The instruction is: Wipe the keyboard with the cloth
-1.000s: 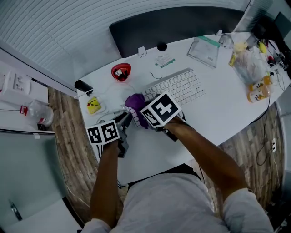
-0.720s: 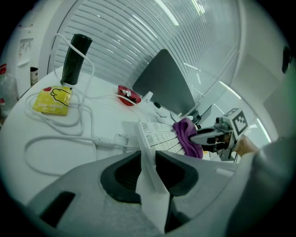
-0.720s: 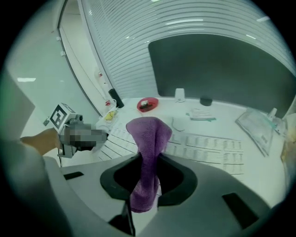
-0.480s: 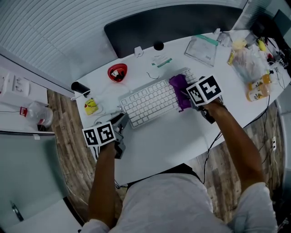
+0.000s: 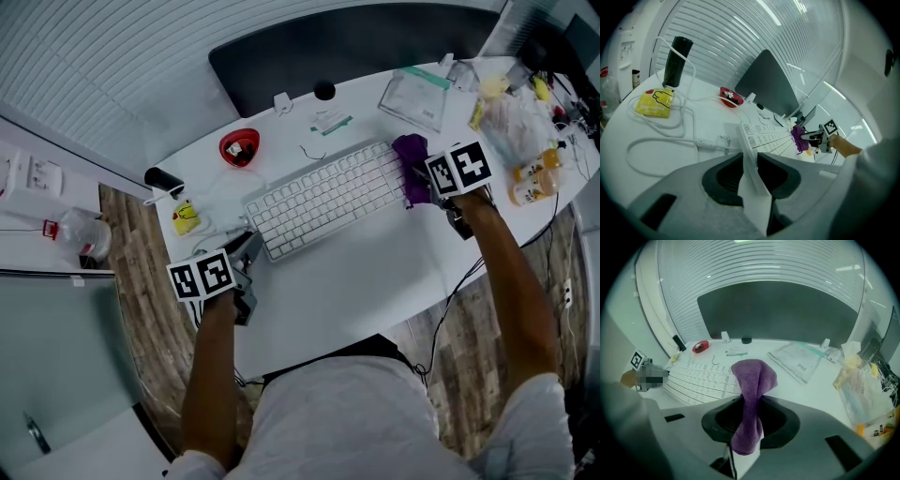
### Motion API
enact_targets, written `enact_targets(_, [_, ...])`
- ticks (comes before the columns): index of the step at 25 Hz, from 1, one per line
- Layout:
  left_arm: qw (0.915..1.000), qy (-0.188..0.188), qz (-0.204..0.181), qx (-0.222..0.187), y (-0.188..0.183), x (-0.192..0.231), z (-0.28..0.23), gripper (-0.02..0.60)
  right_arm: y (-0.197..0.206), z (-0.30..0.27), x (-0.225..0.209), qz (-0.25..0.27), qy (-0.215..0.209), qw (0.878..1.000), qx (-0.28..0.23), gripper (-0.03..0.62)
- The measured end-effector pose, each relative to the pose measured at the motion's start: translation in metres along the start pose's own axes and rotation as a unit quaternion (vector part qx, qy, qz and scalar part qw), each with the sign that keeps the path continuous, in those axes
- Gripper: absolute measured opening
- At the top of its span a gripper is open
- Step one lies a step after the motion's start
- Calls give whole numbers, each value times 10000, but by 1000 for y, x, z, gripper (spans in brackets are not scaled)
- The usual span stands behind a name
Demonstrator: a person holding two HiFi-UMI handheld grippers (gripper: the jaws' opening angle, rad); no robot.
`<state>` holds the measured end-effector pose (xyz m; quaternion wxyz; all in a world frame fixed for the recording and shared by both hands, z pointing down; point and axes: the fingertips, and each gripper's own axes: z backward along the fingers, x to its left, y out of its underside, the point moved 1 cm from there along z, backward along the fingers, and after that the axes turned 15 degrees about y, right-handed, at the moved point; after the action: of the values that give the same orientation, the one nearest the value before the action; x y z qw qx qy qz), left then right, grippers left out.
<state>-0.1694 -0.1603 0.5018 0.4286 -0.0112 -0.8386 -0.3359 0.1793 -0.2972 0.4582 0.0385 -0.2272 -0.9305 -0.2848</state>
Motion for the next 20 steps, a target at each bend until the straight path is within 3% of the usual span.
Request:
enact_targets(4, [10000, 7, -9, 0, 0, 0, 0, 106, -13, 35, 53, 43, -496, 9978, -443, 85])
enact_targets(8, [10000, 26, -16, -7, 0, 1, 0, 104, -26, 69, 146, 156, -1310, 9876, -854, 84])
enact_targets(12, [10000, 54, -10, -6, -1, 0, 0, 104, -26, 86, 237, 260, -2031, 9744, -926, 84])
enact_targets(16, [10000, 79, -24, -10, 0, 0, 0, 104, -17, 79, 294, 120, -2358, 9687, -769, 84])
enact_targets(20, [10000, 79, -29, -31, 0, 0, 0, 104, -14, 67, 314, 70, -2377, 9693, -629, 84])
